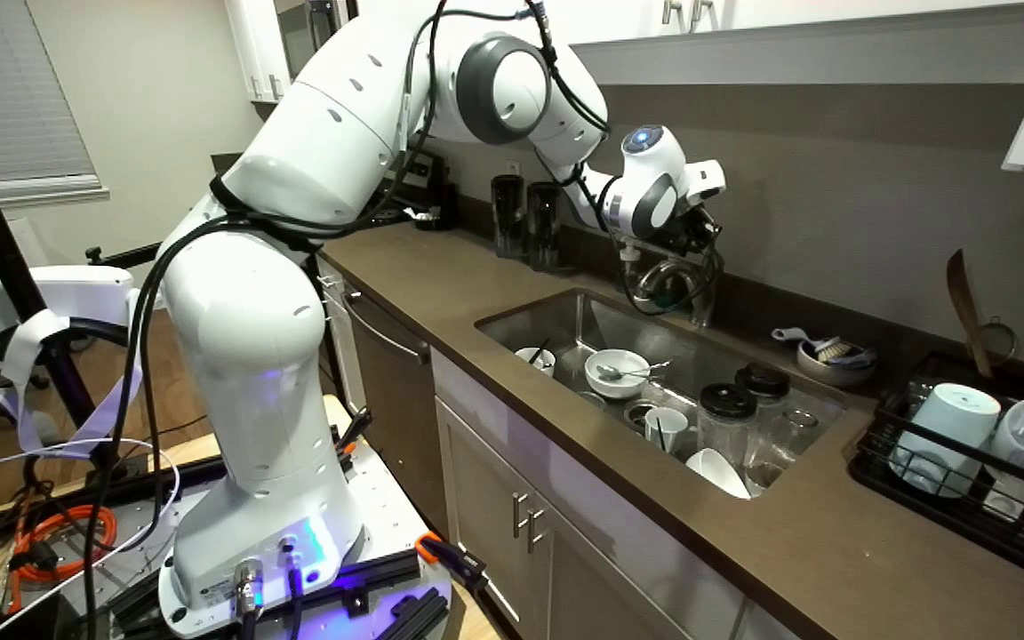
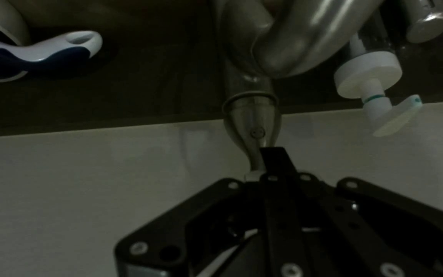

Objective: Open the tap then close the tap then open the tap again

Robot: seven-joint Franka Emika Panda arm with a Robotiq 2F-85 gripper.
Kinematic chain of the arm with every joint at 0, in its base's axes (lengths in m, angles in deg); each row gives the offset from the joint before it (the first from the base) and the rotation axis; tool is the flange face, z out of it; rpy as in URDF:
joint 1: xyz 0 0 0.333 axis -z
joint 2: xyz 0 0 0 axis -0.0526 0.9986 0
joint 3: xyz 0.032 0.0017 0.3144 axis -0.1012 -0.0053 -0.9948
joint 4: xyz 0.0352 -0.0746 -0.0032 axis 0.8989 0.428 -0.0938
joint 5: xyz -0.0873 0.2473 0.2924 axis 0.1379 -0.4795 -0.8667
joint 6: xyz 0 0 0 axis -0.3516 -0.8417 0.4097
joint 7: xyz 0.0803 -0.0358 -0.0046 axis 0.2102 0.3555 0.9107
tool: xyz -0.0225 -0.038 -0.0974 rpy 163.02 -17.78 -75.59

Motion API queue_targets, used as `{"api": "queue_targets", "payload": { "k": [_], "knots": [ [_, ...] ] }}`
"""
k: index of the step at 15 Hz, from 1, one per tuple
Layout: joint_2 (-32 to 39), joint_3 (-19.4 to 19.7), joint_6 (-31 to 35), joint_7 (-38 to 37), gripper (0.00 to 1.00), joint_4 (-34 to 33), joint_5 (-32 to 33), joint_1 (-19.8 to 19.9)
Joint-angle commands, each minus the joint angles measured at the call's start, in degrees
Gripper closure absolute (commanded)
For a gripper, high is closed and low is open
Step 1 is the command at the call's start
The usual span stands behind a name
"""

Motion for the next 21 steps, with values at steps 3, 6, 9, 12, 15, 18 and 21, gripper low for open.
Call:
{"api": "queue_targets", "payload": {
  "k": [3,6,9,12,15,18,21],
  "knots": [
    [1.4,0.0,1.4,0.4,1.0,-4.1,-1.5,-0.2],
    [1.9,0.0,1.1,0.4,1.0,-5.3,-1.5,-0.2],
    [3.0,-0.2,1.7,0.3,1.0,-7.0,-1.7,-0.2],
    [4.2,-0.6,1.7,0.3,1.0,-8.8,-1.9,0.0],
    [5.8,0.6,3.0,-0.7,1.0,-11.2,-2.3,-0.8],
    [6.4,4.0,5.5,-4.3,1.0,-11.2,-1.8,-3.0],
    [5.1,9.8,5.9,-7.9,1.0,-8.3,-1.8,-7.0]
  ]
}}
